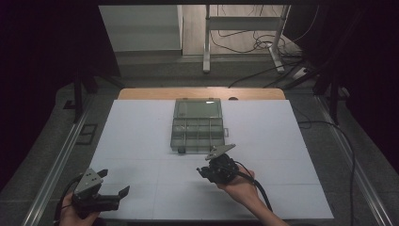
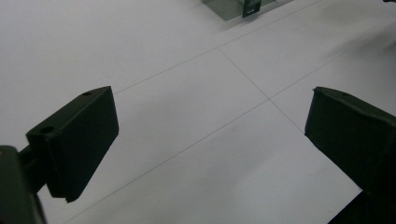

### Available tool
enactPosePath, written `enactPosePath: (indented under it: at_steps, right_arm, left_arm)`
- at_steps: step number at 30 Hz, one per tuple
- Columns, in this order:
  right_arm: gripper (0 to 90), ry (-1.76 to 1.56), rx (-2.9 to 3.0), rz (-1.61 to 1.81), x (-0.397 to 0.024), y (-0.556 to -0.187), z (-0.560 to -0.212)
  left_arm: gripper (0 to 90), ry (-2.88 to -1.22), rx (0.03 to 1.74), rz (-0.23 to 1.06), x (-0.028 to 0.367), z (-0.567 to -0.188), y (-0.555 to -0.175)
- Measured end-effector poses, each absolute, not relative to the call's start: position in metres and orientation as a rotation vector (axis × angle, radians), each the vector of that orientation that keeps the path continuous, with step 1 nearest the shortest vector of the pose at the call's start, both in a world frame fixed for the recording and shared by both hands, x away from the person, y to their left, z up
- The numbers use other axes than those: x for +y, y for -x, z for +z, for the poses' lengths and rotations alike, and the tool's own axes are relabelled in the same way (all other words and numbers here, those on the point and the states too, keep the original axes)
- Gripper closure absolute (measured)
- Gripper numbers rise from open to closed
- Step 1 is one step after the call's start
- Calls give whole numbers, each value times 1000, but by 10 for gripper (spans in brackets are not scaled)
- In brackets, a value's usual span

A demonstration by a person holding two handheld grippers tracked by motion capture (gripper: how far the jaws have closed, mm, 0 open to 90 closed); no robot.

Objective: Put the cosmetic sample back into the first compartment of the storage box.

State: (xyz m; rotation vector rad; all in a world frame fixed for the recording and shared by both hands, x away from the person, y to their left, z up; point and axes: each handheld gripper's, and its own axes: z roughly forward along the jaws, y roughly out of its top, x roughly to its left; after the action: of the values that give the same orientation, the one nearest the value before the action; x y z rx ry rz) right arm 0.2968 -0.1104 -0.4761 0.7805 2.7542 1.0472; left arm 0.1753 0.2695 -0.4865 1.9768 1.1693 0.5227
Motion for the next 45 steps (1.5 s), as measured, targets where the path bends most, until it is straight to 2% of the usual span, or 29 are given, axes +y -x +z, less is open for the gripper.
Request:
enactPosePath:
  at_steps: [45]
  right_arm:
    - [806, -838, 2647, 1083, -75, -361, -471]
  left_arm:
    - [44, -1943, 1141, 484, 275, -486, -174]
